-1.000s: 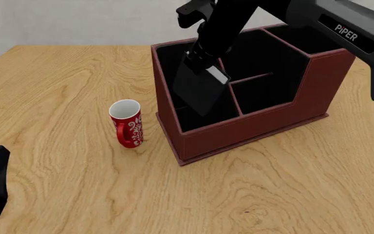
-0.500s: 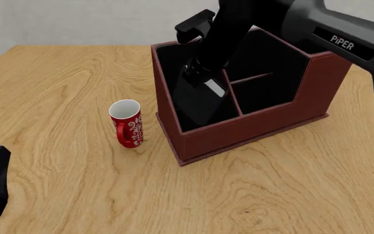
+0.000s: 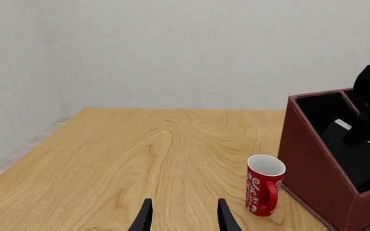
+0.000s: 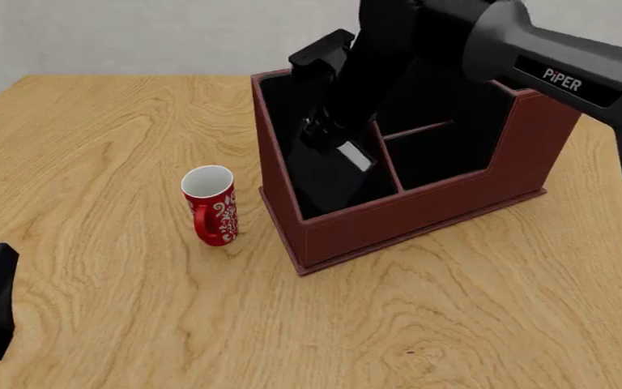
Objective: Pick up the book and place it in the left compartment of the caddy.
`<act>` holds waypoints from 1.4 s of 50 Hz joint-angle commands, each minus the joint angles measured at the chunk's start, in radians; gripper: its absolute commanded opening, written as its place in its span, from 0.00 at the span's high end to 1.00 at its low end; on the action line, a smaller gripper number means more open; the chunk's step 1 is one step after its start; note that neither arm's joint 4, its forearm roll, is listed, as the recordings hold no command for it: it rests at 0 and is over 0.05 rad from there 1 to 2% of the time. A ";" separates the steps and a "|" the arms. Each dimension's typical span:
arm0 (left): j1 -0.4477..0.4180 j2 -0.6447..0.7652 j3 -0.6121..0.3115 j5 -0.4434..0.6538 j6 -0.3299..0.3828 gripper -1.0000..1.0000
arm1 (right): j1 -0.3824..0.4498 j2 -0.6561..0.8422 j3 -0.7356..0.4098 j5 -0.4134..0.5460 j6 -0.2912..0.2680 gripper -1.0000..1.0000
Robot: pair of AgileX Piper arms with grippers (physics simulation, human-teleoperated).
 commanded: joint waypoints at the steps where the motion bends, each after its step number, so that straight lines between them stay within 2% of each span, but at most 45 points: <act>1: -0.003 0.000 0.000 0.000 0.001 0.00 | -0.009 -0.008 -0.014 0.003 0.006 0.00; 25: -0.003 0.000 0.000 0.000 -0.004 0.00 | -0.020 -0.007 -0.064 0.035 -0.008 0.00; 34: -0.003 0.000 0.000 -0.006 -0.006 0.00 | -0.018 -0.024 -0.136 0.092 -0.011 0.00; 42: -0.008 0.000 0.000 -0.015 -0.008 0.00 | -0.011 -0.078 -0.149 0.120 -0.003 0.00; 48: -0.016 0.000 -0.001 -0.020 -0.007 0.00 | 0.000 -0.148 -0.096 0.101 0.017 0.00; 50: -0.022 0.000 -0.004 -0.018 -0.005 0.00 | 0.009 -0.207 -0.028 0.070 0.031 0.00; 53: -0.026 0.000 -0.006 -0.016 -0.003 0.00 | 0.009 -0.237 0.003 0.052 0.040 0.00; 55: -0.031 0.000 -0.003 -0.019 -0.002 0.00 | 0.022 -0.283 0.040 0.028 0.068 0.00; 66: -0.062 0.000 -0.018 -0.006 0.011 0.00 | 0.036 -0.491 0.235 -0.085 0.136 0.00; 70: -0.075 0.000 -0.029 0.002 0.017 0.00 | 0.033 -0.563 0.313 -0.130 0.146 0.00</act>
